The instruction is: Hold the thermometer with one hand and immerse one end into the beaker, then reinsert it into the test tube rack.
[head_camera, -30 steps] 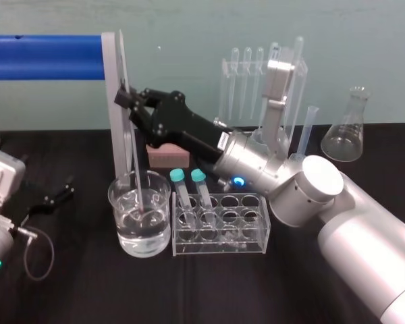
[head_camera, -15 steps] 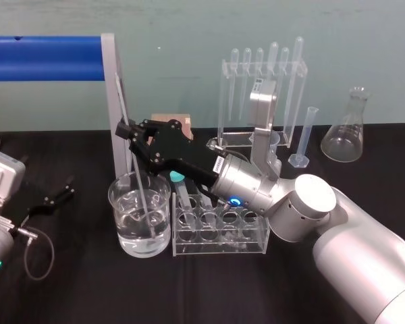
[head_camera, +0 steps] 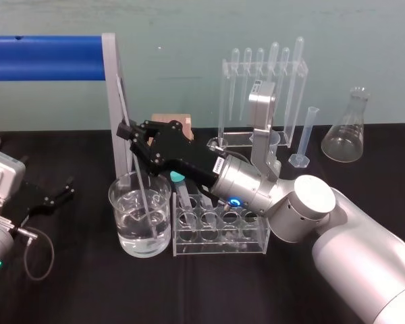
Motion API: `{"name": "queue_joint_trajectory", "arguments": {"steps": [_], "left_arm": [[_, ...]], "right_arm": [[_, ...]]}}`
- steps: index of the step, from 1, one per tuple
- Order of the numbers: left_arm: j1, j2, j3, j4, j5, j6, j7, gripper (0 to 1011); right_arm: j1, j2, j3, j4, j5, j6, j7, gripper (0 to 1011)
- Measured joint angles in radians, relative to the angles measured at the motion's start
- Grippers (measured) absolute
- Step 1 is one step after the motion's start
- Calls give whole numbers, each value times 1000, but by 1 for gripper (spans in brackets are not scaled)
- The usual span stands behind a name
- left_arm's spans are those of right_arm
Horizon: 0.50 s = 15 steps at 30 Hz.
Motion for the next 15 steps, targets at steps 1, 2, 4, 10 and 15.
{"name": "queue_joint_trajectory", "arguments": {"steps": [1,2,4,10,15], "left_arm": [[0,0,0,0,0,0,0,1008],[0,0,0,0,0,0,0,1008],[0,0,0,0,0,0,0,1008],[0,0,0,0,0,0,0,1008],[0,0,0,0,0,0,0,1008]], "right_arm": [[0,0,0,-1,0,1,1,57],[0,0,1,-1,0,2,1,57],[0,1,2,-2,-1,4,1,57],[0,5,3,-5,-5,7,6,57],[-2,9,3,-10,-8,10,10,57]]}}
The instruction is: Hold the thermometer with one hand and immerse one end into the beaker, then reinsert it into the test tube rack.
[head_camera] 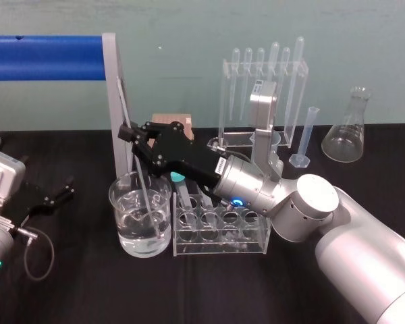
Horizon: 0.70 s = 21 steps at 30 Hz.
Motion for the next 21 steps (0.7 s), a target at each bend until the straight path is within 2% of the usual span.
{"name": "queue_joint_trajectory", "arguments": {"steps": [21], "left_arm": [[0,0,0,0,0,0,0,1008]], "right_arm": [[1,1,0,-2,-2,0,3,57]]}}
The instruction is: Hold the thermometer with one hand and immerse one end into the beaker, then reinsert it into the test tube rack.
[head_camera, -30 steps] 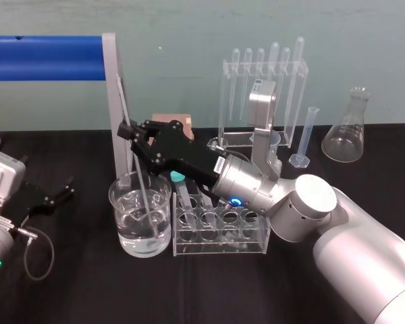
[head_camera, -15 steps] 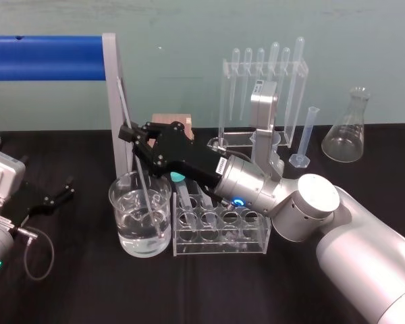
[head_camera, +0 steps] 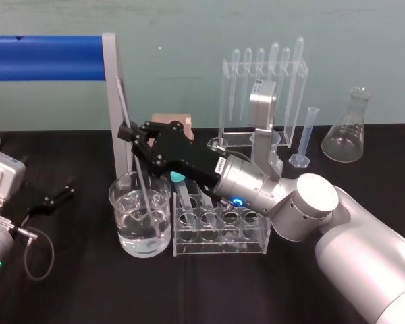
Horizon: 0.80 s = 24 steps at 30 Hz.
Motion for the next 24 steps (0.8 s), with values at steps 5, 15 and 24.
{"name": "queue_joint_trajectory", "arguments": {"steps": [5,15,24], "left_arm": [[0,0,0,0,0,0,0,1008],[0,0,0,0,0,0,0,1008],[0,0,0,0,0,0,0,1008]], "right_arm": [[0,-2,0,4,0,-1,0,57],[2,-7,-1,15,0,-5,6,57],[2,-7,-1,21,-1,-10,8,57]]}}
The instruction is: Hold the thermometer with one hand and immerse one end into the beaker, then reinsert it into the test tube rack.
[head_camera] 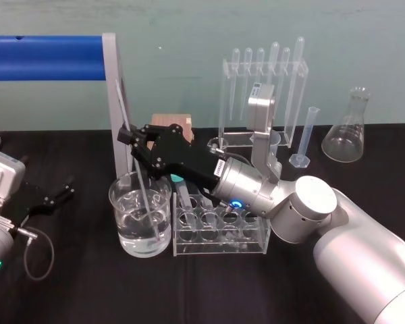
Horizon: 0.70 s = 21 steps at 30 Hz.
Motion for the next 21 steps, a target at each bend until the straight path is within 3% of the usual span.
{"name": "queue_joint_trajectory", "arguments": {"steps": [21], "left_arm": [[0,0,0,0,0,0,0,1008]], "right_arm": [[-3,-2,0,6,-7,-1,2,57]]}}
